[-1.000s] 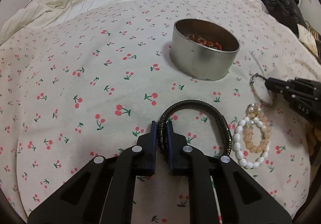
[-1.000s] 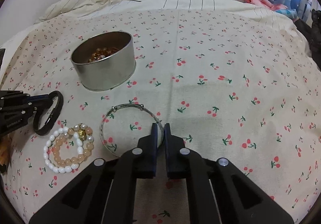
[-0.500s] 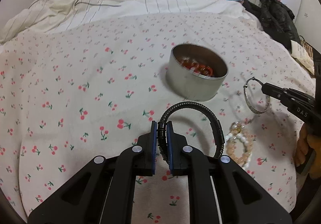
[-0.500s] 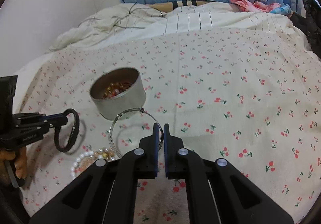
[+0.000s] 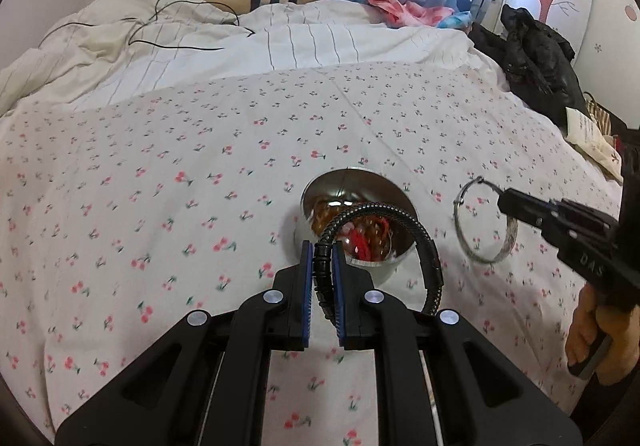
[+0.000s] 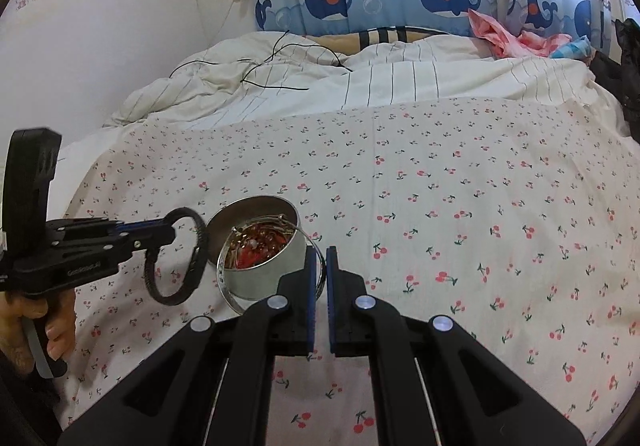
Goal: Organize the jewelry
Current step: 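Carry both bracelets over the silver tin and open both grippers to drop them, then grasp the white pearl bracelet with the left gripper while the right gripper grasps the peach bead bracelet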
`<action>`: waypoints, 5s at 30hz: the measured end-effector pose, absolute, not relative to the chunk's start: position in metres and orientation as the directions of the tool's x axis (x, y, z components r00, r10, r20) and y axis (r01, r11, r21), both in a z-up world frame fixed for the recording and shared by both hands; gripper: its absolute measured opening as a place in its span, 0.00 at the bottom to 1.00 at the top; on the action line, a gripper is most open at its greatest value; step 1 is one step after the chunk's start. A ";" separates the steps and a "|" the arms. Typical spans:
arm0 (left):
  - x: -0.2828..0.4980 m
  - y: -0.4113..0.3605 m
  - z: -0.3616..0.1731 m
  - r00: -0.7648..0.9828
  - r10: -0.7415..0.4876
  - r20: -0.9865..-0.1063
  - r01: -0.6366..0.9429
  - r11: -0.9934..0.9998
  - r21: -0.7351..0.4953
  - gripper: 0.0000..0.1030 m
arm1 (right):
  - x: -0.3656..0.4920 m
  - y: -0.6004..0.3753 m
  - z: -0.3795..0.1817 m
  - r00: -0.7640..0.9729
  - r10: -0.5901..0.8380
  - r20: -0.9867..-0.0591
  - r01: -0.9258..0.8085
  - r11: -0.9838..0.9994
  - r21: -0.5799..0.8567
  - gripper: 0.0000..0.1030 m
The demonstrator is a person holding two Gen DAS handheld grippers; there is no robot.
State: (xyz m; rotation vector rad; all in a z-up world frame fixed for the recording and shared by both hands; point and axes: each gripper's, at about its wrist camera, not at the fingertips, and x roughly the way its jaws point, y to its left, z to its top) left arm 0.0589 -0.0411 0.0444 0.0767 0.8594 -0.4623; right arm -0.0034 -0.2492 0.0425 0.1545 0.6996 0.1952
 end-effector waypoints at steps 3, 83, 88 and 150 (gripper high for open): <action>0.073 -0.050 0.047 0.555 -0.367 -0.747 0.420 0.898 -0.130 0.08 | 0.006 -0.247 0.047 0.752 0.222 -0.621 -0.135 0.974 0.184 0.05; -0.007 -0.058 -0.021 0.482 -0.149 -0.863 0.520 0.842 0.145 0.74 | -0.036 -0.180 -0.030 0.652 -0.118 -0.749 -0.188 0.932 -0.311 0.64; 0.008 -0.032 -0.016 0.522 -0.077 -0.850 0.393 0.906 0.159 0.74 | -0.034 -0.210 -0.022 0.646 -0.139 -0.751 -0.096 0.961 -0.260 0.64; 0.019 -0.027 -0.033 0.502 -0.133 -0.854 0.351 0.934 0.061 0.73 | -0.024 -0.223 -0.033 0.567 0.107 -0.817 -0.174 0.985 0.008 0.31</action>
